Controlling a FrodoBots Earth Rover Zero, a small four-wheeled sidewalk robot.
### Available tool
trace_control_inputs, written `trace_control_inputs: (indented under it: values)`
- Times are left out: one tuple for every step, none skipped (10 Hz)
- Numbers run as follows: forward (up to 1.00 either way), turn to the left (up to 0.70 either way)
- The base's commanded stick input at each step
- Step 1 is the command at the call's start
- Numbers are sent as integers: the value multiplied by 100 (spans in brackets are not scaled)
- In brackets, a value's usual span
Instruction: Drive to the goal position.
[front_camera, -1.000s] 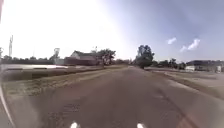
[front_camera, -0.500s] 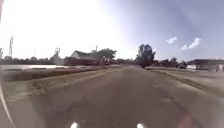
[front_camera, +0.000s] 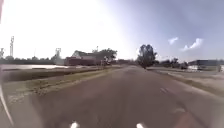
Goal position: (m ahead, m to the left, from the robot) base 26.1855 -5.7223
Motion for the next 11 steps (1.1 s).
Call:
trace_control_inputs:
  values:
    - [70, 0]
    - [70, 0]
    - [70, 0]
    - [70, 0]
    - [70, 0]
    - [70, 0]
    - [70, 0]
    - [70, 0]
    - [70, 0]
    - [70, 0]
    - [70, 0]
